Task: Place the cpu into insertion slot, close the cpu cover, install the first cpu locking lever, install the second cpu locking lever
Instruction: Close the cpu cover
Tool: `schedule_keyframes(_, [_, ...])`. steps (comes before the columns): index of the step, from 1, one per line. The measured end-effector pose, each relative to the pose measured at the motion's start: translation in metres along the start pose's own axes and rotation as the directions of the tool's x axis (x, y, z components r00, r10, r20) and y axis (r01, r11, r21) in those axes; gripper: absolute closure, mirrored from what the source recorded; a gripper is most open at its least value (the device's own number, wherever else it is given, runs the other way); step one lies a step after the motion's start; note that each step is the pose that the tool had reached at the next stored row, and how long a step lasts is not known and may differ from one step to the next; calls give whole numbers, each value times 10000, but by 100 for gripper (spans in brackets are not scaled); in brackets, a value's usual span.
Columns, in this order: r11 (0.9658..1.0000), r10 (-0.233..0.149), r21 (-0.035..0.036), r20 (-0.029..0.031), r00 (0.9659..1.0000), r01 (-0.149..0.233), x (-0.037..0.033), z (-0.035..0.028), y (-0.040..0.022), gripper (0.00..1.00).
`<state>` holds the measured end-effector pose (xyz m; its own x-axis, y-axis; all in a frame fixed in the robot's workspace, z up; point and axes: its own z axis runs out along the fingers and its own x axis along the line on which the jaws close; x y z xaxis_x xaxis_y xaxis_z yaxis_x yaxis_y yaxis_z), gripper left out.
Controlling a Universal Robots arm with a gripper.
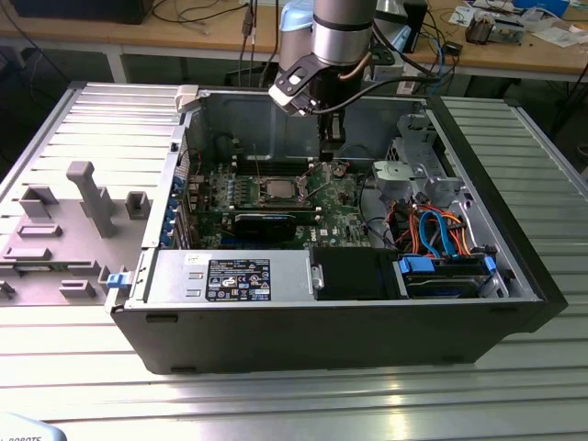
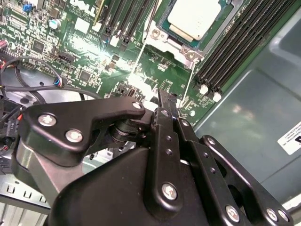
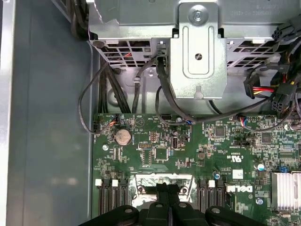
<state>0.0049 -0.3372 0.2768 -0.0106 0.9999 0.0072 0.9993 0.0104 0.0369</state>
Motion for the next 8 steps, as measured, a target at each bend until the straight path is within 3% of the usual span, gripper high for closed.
schedule_keyframes(8, [10000,0,5,0,10000,0,0,1,36,89])
